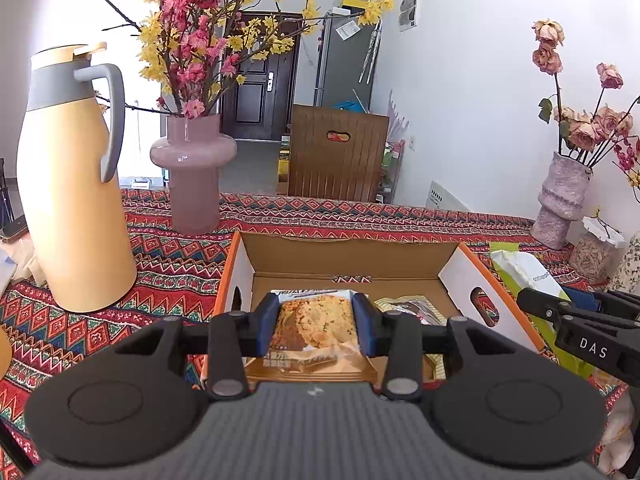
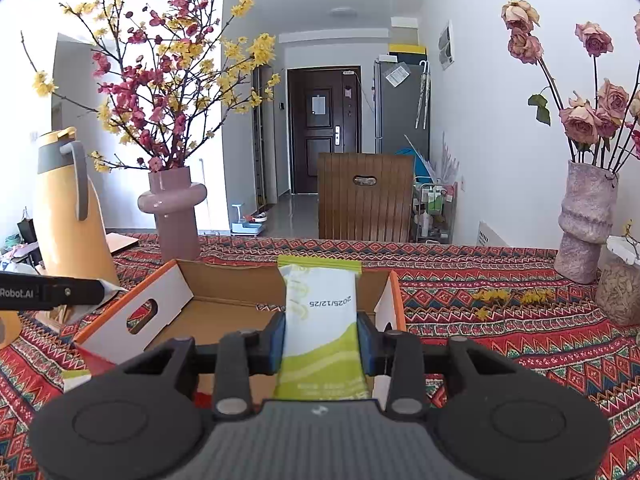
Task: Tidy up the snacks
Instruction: 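Lower both held snacks into the box and open both grippers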
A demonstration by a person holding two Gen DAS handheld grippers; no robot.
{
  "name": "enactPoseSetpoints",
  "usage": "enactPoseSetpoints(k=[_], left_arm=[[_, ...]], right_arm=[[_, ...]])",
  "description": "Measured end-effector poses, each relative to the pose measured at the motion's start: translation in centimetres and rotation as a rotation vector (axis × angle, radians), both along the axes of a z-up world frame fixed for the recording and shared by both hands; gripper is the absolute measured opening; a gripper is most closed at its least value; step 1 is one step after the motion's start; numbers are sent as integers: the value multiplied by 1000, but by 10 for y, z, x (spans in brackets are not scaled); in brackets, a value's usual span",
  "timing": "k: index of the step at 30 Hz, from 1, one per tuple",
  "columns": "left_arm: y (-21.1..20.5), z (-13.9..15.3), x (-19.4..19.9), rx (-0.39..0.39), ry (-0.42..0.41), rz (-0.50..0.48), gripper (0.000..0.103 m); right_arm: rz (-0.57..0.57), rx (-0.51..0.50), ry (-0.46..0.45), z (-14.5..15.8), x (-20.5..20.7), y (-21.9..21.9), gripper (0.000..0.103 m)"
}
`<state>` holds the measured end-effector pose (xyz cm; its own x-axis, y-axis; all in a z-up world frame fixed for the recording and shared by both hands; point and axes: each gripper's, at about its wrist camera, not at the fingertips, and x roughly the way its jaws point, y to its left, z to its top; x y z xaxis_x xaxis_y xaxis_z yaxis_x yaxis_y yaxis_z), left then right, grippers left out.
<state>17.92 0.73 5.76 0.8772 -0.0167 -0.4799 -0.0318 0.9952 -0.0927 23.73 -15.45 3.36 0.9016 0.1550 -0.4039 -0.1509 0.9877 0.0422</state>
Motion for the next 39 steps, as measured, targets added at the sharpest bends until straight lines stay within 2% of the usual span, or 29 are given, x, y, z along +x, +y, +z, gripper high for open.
enactPoseSetpoints(k=[6, 14, 29, 32, 33, 34, 35, 36, 38, 39], left_arm=[[3, -10, 30, -4, 10, 20, 41], [21, -35, 55, -47, 39, 58, 41], [17, -52, 57, -25, 49, 41, 41], [20, -50, 55, -38, 29, 50, 46], [21, -50, 54, -43, 22, 53, 52], [21, -48, 53, -46, 15, 59, 62], [22, -47, 51, -46, 6, 65, 68], [22, -47, 50, -44, -6, 72, 79], [22, -44, 45, -45, -27, 76, 89], [22, -42, 43, -47, -38, 78, 99]], right_arm=[[-8, 5, 9, -3, 34, 6, 35], [-11, 18, 27, -26, 54, 11, 35], [1, -6, 74, -46, 58, 19, 36], [-2, 8, 68, -44, 57, 16, 40], [-2, 15, 64, -43, 55, 15, 44], [-4, 25, 58, -42, 54, 13, 49], [-7, 35, 49, -41, 52, 12, 62], [-11, 42, 40, -40, 50, 11, 79], [-19, 54, 22, -38, 47, 8, 97], [-20, 60, 15, -37, 46, 6, 101]])
